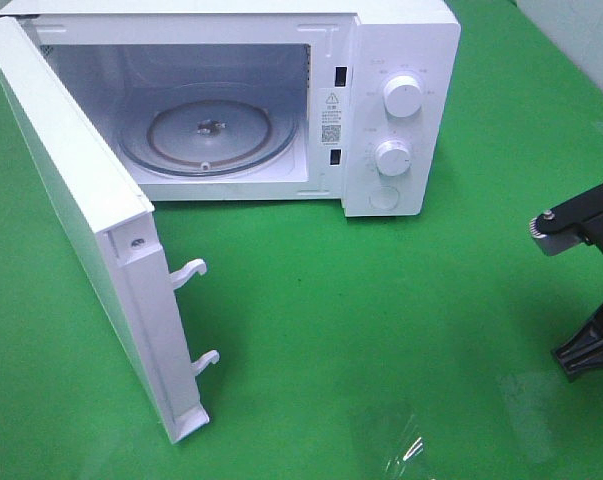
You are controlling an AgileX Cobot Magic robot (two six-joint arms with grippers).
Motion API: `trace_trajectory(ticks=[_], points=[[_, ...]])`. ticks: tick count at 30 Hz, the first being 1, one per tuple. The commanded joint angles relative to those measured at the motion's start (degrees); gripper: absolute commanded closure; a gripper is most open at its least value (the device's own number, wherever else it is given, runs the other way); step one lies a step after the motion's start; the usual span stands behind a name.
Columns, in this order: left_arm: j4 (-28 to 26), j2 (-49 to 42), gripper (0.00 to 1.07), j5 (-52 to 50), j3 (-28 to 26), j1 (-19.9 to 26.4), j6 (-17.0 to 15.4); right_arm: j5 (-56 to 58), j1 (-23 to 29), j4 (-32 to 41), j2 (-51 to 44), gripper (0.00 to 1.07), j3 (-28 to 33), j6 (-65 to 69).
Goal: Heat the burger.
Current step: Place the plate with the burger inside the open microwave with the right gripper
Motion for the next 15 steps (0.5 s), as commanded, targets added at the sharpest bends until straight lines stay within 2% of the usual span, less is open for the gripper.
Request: trace_trajectory(ticks=[1,9,11,12,13,14,15], points=[[-0.11,-0.11,0.26,0.00,0.17,0.11,0.06,3.78,2.12,-2.98,-1.55,1.07,0.17,-0.17],[-0.11,-0.11,0.26,0.00,0.17,0.11,0.06,7.16,12.78,-2.52,-4.47,1.07,0.17,-0.97],[-0.11,-0.11,0.26,0.00,0.17,0.11,0.06,7.56,13.87,-2.46,-4.64,1.07,0.17,-0.97],[-0.11,-0.11,0.26,0.00,0.17,0.11,0.06,8.19,16.44,-2.35,-4.98,1.07,0.17,-0.97],[-0.11,-0.11,0.26,0.00,0.17,0.11,0.06,8.19,16.44,-2.35,-4.98,1.07,0.17,-0.97],[-0.11,-0.11,0.26,0.00,0.17,0.11,0.06,8.54,18.96,-2.29,-5.44,1.07,0.17,-0.97],[-0.11,-0.11,0.26,0.00,0.17,0.11,0.06,8.54,18.96,-2.29,-5.44,1.07,0.17,-0.97]])
